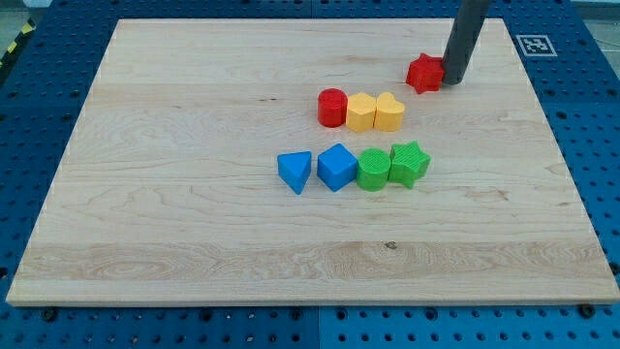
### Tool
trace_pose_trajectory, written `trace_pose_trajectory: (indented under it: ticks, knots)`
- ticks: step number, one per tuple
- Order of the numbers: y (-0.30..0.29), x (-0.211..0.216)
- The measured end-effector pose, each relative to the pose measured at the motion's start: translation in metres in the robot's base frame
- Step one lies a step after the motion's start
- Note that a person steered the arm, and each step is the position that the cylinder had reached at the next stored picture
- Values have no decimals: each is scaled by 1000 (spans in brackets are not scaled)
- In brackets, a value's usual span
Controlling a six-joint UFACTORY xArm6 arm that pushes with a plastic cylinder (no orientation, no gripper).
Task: Move the red star diagonally top left to the red circle
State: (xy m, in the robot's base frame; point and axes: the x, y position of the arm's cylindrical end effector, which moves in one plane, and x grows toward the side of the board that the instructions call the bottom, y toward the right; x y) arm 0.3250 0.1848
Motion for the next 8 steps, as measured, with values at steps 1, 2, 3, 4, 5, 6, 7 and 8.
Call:
trace_pose_trajectory:
  ticks: [1,2,3,4,5,6,7,8]
  knots:
    - [-26,0]
    - [-52,0]
    - [-71,0]
    - [-88,-10]
    - [-100,-27]
    - [-101,-27]
    - [-107,-24]
    - [-127,-24]
